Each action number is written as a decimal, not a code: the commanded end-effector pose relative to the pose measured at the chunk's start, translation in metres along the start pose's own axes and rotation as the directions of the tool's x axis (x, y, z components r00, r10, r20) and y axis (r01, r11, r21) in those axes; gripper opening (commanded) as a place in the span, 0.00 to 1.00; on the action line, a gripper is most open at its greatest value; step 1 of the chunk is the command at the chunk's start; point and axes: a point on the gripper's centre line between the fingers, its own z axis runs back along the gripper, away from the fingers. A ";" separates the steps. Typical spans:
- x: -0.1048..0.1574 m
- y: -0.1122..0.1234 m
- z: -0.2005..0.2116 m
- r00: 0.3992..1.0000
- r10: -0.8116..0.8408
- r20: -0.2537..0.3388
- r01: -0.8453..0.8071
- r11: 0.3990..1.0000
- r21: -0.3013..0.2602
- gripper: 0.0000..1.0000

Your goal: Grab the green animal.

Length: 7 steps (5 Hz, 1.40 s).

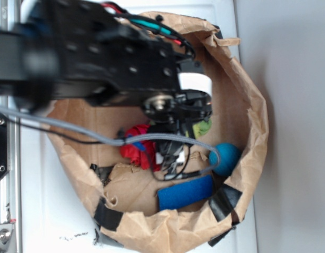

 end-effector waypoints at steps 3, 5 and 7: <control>-0.014 -0.006 -0.013 1.000 -0.010 0.016 0.009 0.997 0.078 0.00; -0.025 -0.005 0.060 0.999 -0.028 0.021 0.029 0.997 -0.073 0.00; -0.005 0.003 0.101 1.000 -0.015 0.008 0.016 0.989 -0.149 0.00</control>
